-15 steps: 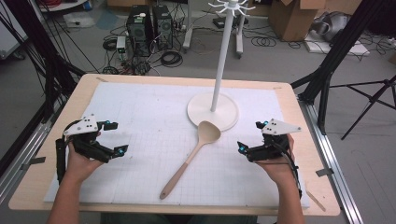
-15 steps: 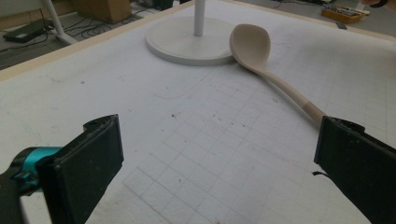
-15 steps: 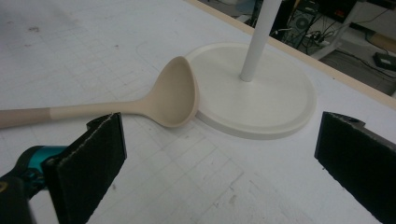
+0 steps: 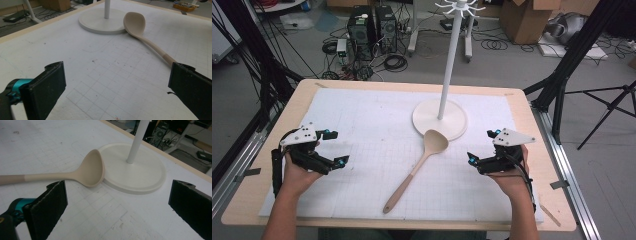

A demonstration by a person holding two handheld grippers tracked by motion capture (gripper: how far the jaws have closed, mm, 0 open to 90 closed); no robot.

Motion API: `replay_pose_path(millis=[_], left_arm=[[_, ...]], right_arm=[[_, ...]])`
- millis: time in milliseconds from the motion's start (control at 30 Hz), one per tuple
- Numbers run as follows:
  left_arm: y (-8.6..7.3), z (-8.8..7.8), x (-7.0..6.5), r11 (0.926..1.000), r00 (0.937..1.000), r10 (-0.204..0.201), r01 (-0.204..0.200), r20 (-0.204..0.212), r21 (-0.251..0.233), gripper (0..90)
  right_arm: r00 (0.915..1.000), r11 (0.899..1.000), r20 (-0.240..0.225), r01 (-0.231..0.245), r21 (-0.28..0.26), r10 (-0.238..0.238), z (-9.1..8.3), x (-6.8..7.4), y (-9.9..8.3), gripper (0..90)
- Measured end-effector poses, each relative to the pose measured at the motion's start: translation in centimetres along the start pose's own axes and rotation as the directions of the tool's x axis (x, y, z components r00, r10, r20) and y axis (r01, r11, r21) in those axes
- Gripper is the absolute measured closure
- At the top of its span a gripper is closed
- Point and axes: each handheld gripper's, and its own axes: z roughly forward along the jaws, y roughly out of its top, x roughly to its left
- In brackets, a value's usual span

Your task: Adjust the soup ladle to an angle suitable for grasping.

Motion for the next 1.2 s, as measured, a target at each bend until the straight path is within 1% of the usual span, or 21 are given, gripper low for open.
replay_pose_path(millis=[200,367,467,600,667,700,733,833,1033,1067,1100,1133,1200], left_arm=[[0.0,-0.1,0.0,1.0,1.0,-0.002,0.002,-0.003,-0.003,1.6],[0.0,-0.1,0.1,1.0,1.0,-0.001,0.001,-0.005,0.003,1.6],[0.0,-0.2,0.1,1.0,1.0,-0.002,0.002,-0.009,0.002,1.7],[-0.1,-0.4,0.2,1.0,0.9999,-0.005,0.005,-0.014,0.005,1.7],[-0.1,-0.4,0.3,1.0,0.9999,-0.003,0.003,-0.014,0.006,1.6],[-0.1,-0.4,0.3,1.0,0.9998,-0.006,0.007,-0.018,0.004,1.7],[-0.1,-0.5,0.3,1.0,0.9998,-0.006,0.006,-0.02,0.004,1.7],[-0.1,-0.6,0.3,1.0,0.9998,-0.004,0.004,-0.018,0.002,1.6],[0.0,-1.0,0.4,1.0,0.9997,-0.004,0.004,-0.026,-0.004,1.7],[0.0,-1.0,0.4,1.0,0.9997,-0.004,0.004,-0.026,-0.004,1.6],[0.0,-1.0,0.4,0.9999,0.9996,-0.007,0.007,-0.026,-0.007,1.6],[0.0,-1.2,0.4,0.9999,0.9996,-0.006,0.006,-0.027,-0.008,1.7],[0.0,-1.2,0.4,0.9999,0.9996,-0.009,0.009,-0.026,-0.01,1.7]], right_arm=[[0.9999,1.0,-0.009,-0.008,0.0,0.008,0.0,-0.1,0.0,0.8],[0.9998,1.0,-0.021,0.0,-0.004,0.0,0.0,0.0,0.0,0.8],[0.9996,1.0,-0.028,0.009,0.005,-0.009,0.1,0.2,0.2,0.8],[0.9986,1.0,-0.05,0.017,0.021,-0.016,0.4,0.5,0.4,0.8],[0.9984,0.999,-0.051,0.024,0.021,-0.023,0.5,0.6,0.5,0.8],[0.9977,0.999,-0.063,0.025,0.024,-0.024,0.6,0.7,0.7,0.8],[0.9977,0.999,-0.063,0.025,0.024,-0.024,0.6,0.7,0.7,0.8],[0.996,0.999,-0.083,0.036,0.03,-0.033,1.0,0.9,1.3,0.8],[0.9902,0.996,-0.122,0.075,0.044,-0.069,1.7,1.4,2.7,0.8],[0.9902,0.996,-0.122,0.075,0.044,-0.069,1.7,1.4,2.7,0.8],[0.9889,0.996,-0.129,0.081,0.046,-0.075,1.8,1.5,3.0,0.8],[0.9852,0.994,-0.145,0.099,0.047,-0.091,2.2,1.6,3.6,0.8],[0.9835,0.994,-0.154,0.104,0.047,-0.095,2.4,1.7,3.8,0.8]])
